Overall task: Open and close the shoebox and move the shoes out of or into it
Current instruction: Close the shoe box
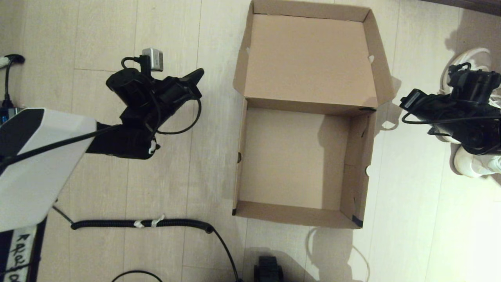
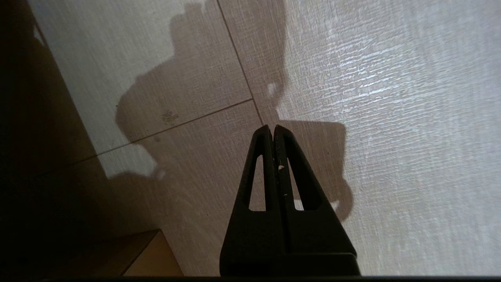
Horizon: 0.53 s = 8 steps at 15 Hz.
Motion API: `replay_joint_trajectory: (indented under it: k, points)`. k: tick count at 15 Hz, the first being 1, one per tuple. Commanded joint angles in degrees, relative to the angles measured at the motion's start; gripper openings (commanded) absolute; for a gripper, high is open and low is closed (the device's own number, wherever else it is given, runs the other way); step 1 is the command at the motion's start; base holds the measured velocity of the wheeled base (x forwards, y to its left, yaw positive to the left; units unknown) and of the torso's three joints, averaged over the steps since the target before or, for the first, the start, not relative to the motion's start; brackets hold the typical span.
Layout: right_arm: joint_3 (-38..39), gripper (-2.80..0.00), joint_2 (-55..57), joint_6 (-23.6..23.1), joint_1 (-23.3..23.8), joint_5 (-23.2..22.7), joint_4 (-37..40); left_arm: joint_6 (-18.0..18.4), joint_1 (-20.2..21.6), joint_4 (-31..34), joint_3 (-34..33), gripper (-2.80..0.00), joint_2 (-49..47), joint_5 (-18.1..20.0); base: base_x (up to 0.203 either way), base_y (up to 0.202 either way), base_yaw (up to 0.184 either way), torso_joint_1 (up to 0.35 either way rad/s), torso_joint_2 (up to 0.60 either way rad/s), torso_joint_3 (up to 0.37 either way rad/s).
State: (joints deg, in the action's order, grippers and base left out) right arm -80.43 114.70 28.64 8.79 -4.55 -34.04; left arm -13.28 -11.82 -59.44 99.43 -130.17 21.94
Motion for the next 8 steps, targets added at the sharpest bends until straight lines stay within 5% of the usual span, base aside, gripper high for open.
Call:
replay_joint_trajectory:
  k: [1, 4, 8]
  points:
    - [-1.3, -2.8, 2.3, 0.9, 0.3, -1.3, -0.1, -2.7, 0.2, 0.0, 8.1, -2.8, -6.0, 4.4, 0.0, 0.0, 0.0, 0.0, 0.0, 0.0]
    - [-3.4, -2.8, 2.1, 7.9, 0.2, -6.4, 1.1, -14.6, 0.2, -1.8, 10.7, -2.8, -6.9, 13.7, 0.0, 0.0, 0.0, 0.0, 0.0, 0.0]
    - [-4.0, -2.8, 2.0, 12.7, 0.1, -12.8, 1.0, -23.7, -1.2, -7.4, 10.7, -2.8, -7.4, 16.1, 0.0, 0.0, 0.0, 0.0, 0.0, 0.0]
